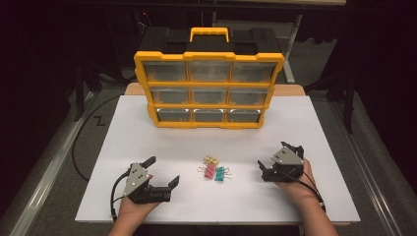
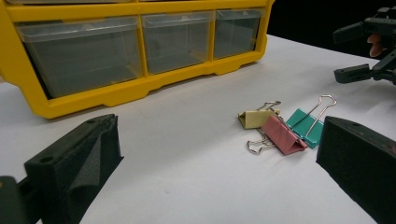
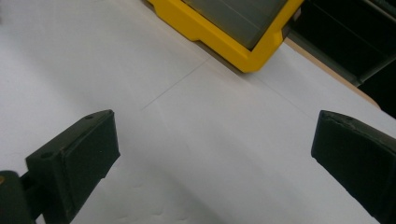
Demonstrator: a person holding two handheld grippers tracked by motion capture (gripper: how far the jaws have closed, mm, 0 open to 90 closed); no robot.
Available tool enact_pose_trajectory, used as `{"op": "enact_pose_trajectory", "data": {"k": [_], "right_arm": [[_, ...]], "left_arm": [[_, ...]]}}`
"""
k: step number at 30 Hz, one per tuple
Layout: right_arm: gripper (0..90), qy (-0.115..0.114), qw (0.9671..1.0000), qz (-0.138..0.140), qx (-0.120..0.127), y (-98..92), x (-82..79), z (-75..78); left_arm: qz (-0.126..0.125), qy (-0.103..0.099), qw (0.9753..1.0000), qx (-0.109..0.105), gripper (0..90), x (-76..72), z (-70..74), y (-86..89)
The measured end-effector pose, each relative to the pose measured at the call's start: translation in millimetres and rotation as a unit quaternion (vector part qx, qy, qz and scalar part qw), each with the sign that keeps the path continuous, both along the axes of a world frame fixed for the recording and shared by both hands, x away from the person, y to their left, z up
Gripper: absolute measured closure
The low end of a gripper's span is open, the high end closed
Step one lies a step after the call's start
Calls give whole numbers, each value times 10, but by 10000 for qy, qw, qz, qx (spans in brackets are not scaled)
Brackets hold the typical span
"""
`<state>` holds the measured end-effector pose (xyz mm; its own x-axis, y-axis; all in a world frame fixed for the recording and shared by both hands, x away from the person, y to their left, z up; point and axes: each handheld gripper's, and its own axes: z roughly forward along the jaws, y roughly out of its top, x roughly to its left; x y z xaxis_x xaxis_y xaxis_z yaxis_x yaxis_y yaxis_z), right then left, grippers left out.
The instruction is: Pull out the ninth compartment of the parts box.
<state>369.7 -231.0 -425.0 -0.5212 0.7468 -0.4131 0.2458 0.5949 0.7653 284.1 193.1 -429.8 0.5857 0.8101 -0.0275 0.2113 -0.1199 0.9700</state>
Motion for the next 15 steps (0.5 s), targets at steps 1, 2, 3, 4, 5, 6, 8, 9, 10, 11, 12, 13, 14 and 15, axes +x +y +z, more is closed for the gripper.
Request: {"op": "enact_pose_trajectory", "data": {"k": [1,2,3,4,5,6,8,9,10,11,12,13,14,15], "right_arm": [[17,-27,10000,29,-84,23,-12,1],[17,-46,9999,57,-138,36,-18,2],[17,-51,9998,71,-184,58,-31,0],[18,-90,9996,112,-248,70,-37,1],[18,-108,9994,144,-284,80,-41,0],[17,-101,9994,139,-291,92,-49,-5],[18,-146,9988,220,-404,112,-56,-15],[17,-154,9986,247,-443,115,-56,-19],[18,-163,9983,261,-489,126,-60,-28],[17,-162,9981,264,-526,133,-64,-33],[17,-162,9980,252,-556,143,-69,-40],[17,-233,9970,304,-668,152,-68,-45],[17,-229,9970,302,-681,160,-73,-51],[16,-233,9966,315,-724,169,-80,-57]], "left_arm": [[9,0,10000,-7,3,2,-2,1],[19,-35,10000,-15,2,2,-6,4],[27,-70,10000,-47,2,1,-9,7],[27,-80,9999,-83,2,1,-10,11],[19,-74,9999,-96,2,3,-10,14],[6,-53,9999,-94,2,6,-10,19],[-44,-43,9999,-98,2,5,-13,19],[-60,-33,9999,-92,2,3,-13,14],[-63,-32,9999,-85,2,2,-14,10],[-59,-33,10000,-73,2,1,-14,7],[-48,-19,10000,-55,2,0,-12,4],[-45,-8,10000,-47,2,0,-12,3],[-43,4,10000,-34,2,0,-12,2],[-24,44,10000,-7,5,3,-12,1]]}}
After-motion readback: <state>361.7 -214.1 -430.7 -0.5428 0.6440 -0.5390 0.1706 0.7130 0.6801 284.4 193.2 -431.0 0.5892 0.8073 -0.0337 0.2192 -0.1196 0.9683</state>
